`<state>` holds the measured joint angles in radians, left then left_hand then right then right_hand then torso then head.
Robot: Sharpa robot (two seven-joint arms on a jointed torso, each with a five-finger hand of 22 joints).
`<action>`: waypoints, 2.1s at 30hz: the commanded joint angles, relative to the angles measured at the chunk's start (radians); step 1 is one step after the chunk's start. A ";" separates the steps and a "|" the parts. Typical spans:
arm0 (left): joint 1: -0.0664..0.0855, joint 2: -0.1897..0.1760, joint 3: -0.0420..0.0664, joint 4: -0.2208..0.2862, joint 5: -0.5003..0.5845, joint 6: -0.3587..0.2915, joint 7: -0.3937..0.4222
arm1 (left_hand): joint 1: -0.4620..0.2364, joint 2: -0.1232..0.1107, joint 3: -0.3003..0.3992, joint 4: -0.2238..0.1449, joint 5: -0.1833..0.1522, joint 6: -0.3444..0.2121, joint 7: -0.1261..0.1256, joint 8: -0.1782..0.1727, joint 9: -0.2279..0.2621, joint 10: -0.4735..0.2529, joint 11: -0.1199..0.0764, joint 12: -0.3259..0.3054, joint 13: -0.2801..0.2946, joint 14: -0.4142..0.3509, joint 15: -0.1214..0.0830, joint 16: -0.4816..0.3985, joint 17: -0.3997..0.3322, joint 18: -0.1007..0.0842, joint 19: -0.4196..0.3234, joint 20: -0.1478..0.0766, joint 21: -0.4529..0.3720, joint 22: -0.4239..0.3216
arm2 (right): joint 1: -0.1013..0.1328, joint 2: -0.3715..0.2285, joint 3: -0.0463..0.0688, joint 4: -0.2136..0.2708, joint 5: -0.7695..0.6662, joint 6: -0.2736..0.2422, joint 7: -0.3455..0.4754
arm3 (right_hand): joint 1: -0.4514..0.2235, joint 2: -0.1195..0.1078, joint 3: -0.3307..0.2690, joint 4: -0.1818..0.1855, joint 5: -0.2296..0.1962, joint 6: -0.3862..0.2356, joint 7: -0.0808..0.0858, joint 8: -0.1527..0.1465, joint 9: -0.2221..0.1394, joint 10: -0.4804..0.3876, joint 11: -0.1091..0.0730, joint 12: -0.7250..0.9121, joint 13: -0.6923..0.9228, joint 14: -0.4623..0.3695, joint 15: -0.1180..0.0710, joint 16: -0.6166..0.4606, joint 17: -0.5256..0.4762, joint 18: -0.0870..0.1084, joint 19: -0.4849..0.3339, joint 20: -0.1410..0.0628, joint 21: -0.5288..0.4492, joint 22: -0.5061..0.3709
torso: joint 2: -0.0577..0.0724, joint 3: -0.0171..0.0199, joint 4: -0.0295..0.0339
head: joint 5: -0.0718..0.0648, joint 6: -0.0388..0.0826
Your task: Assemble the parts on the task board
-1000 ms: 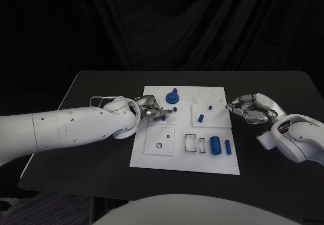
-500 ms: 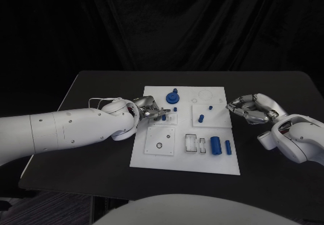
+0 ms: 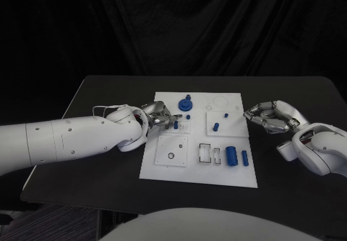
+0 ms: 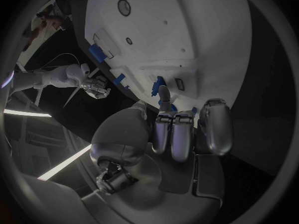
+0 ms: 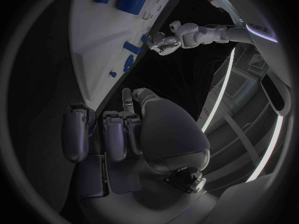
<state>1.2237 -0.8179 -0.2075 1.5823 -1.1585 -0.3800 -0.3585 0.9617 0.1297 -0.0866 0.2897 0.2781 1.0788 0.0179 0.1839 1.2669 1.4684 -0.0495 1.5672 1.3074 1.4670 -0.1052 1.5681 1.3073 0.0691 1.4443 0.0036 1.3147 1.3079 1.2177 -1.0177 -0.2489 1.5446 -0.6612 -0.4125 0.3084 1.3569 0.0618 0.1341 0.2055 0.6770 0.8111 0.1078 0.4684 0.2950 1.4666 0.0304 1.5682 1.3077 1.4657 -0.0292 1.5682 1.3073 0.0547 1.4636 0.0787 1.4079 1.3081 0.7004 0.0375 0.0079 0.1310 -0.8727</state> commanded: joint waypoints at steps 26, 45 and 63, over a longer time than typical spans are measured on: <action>0.238 0.062 0.005 -0.060 0.146 0.489 -0.239 | 0.207 -0.014 0.081 -0.117 -0.067 -0.040 0.003 -0.038 0.008 0.102 0.000 0.004 0.263 0.104 0.003 0.003 0.263 -0.006 0.025 0.004 0.041 0.073 | -0.001 0.006 0.001 -0.001 0.000 -0.012 -0.013 | 0.009 -0.005 0.003 -0.001 0.007 -0.006 0.000 0.006 0.000 0.104 0.001 0.003 0.263 0.105 -0.004 0.003 0.263 -0.010 0.016 -0.003 -0.001 0.204 | -0.003 0.0010 -0.0021 | -0.002 0.007; 0.248 0.176 -0.004 -0.187 0.176 0.668 -0.274 | 0.154 -0.027 0.097 -0.118 -0.147 0.022 0.013 -0.116 -0.162 0.102 0.009 0.004 0.263 0.104 0.010 0.003 0.263 -0.004 0.021 0.011 0.032 0.077 | -0.001 0.009 0.001 0.004 0.000 -0.012 -0.013 | 0.008 -0.006 0.004 -0.001 0.007 -0.006 0.000 0.007 0.000 0.104 0.001 0.003 0.263 0.105 -0.003 0.003 0.263 -0.010 0.016 -0.003 -0.001 0.204 | 0.004 -0.0019 -0.0028 | -0.003 0.020; 0.222 0.207 -0.004 -0.211 0.176 0.646 -0.268 | 0.136 -0.021 0.095 -0.106 -0.151 0.018 0.016 -0.121 -0.193 0.102 0.012 0.004 0.263 0.104 0.013 0.003 0.263 -0.006 0.024 0.013 0.037 0.084 | -0.001 0.008 0.001 0.010 0.000 -0.012 -0.013 | 0.007 -0.006 0.005 -0.002 0.008 -0.006 0.000 0.009 0.000 0.104 0.001 0.003 0.263 0.105 -0.003 0.003 0.263 -0.010 0.016 -0.003 -0.001 0.204 | 0.006 -0.0007 -0.0033 | 0.000 0.010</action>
<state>1.4484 -0.6141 -0.2117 1.3715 -0.9882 0.2634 -0.6308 1.1048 0.1034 0.0060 0.1782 0.1276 1.0971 0.0321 0.0657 1.0746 1.4648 -0.0460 1.5672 1.3075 1.4669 -0.0981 1.5681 1.3079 0.0691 1.4623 0.0144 1.3496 1.3074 1.2177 -1.0086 -0.2487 1.5516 -0.6612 -0.4156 0.3077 1.3569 0.0617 0.1341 0.2055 0.6810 0.8111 0.1077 0.4735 0.2950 1.4666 0.0304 1.5682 1.3078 1.4657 -0.0292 1.5682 1.3073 0.0547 1.4636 0.0787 1.4079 1.3075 0.7066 0.0366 0.0055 0.1294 -0.8601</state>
